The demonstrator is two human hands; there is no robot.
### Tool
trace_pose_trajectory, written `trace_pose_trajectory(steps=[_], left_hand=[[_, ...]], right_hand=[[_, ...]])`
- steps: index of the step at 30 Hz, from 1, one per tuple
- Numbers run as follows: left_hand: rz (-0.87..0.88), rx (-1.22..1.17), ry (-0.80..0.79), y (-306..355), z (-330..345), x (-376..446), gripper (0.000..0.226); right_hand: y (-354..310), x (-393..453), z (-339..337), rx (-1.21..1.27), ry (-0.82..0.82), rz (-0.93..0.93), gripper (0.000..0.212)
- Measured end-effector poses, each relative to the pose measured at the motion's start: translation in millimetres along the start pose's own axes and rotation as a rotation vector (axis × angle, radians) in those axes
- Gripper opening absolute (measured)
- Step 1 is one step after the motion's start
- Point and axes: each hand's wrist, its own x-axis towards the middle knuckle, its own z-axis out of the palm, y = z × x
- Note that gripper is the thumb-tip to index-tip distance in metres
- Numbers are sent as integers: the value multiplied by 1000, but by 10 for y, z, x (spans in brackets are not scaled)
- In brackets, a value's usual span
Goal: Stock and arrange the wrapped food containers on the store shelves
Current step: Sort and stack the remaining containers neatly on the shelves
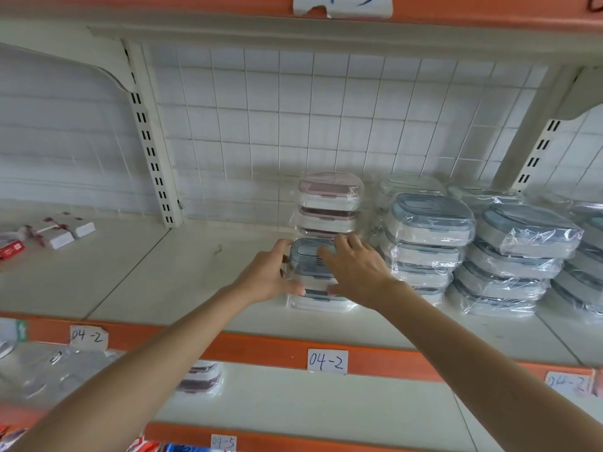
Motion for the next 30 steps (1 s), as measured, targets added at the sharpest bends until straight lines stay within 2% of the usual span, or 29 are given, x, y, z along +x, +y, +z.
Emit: trace_pose_trajectory(steps=[5, 10, 16, 19, 22, 24, 27, 30], left_hand=[[5, 56, 32, 72, 77, 56, 70], [-18, 140, 18, 132, 109, 15, 67], [-58, 509, -83, 239, -76, -290, 63], [-18, 643, -76, 198, -243, -543, 49], [5, 651, -27, 80, -419, -874, 45], [14, 685, -18, -33, -474, -1144, 45], [91, 724, 40, -264, -376, -1561, 39], [175, 705, 65, -436, -167, -1962, 35]], right_hand=[[-17, 0, 131, 24, 101, 65, 55], [-33, -15, 196, 105, 168, 82, 47], [-19, -124, 136, 102, 61, 82, 62], [-114, -214, 13, 122, 48, 96, 56], [-439, -358, -97, 155, 143, 52, 46], [-773, -488, -114, 188, 143, -12, 46], [-1287, -789, -10, 263, 77, -87, 47], [-1645, -1171, 199, 266, -71, -145, 52]])
